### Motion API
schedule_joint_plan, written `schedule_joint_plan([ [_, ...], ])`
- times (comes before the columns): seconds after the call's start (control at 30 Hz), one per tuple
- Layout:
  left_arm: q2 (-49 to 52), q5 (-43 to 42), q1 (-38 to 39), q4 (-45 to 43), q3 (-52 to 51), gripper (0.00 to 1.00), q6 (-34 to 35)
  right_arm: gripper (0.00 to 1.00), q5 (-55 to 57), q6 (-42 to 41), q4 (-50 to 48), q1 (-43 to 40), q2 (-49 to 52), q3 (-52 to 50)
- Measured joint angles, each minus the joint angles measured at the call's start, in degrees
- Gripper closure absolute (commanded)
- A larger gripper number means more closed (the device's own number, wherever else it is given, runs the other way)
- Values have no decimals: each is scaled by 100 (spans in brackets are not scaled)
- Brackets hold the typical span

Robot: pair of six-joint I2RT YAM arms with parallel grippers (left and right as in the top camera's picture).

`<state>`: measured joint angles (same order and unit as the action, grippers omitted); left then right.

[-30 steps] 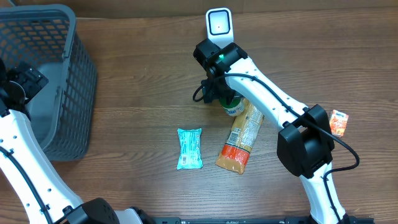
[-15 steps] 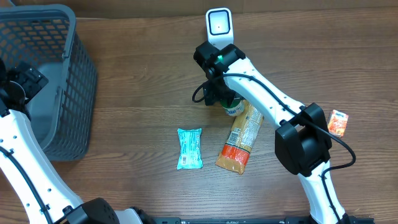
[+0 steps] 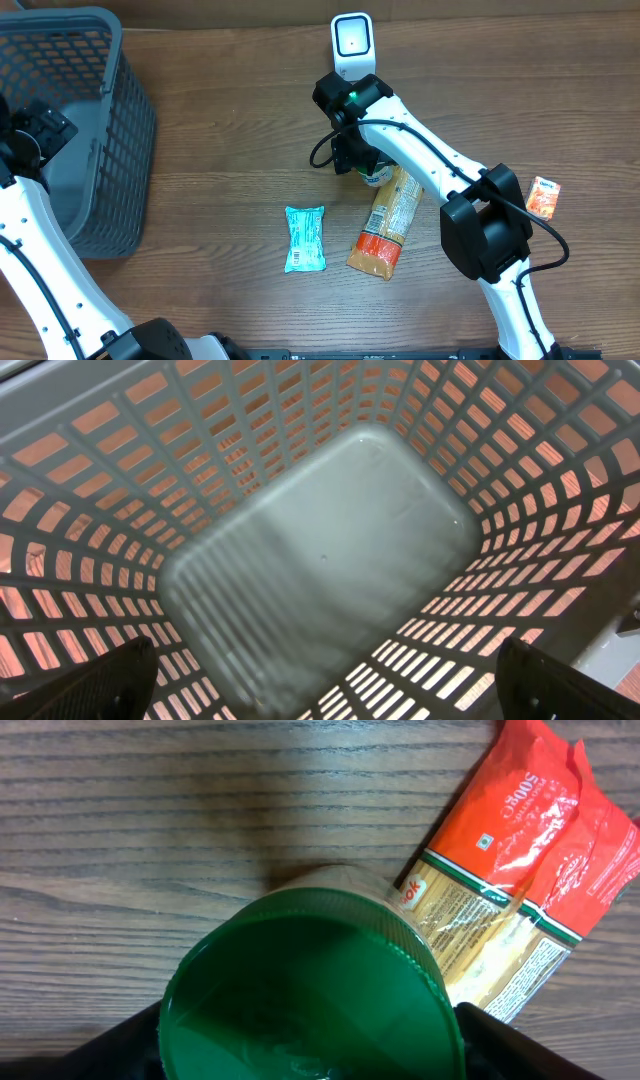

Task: Scan the item barcode

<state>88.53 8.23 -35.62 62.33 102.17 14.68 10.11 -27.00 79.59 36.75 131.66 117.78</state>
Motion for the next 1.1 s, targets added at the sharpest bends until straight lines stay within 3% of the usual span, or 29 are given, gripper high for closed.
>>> schedule_joint_plan([
  [0.7, 0, 0, 0, 0, 0, 0, 0, 26, -55, 9, -175, 190, 0, 0],
  [1.1, 0, 0, 0, 0, 0, 0, 0, 26, -1014, 640, -479, 286, 0, 0],
])
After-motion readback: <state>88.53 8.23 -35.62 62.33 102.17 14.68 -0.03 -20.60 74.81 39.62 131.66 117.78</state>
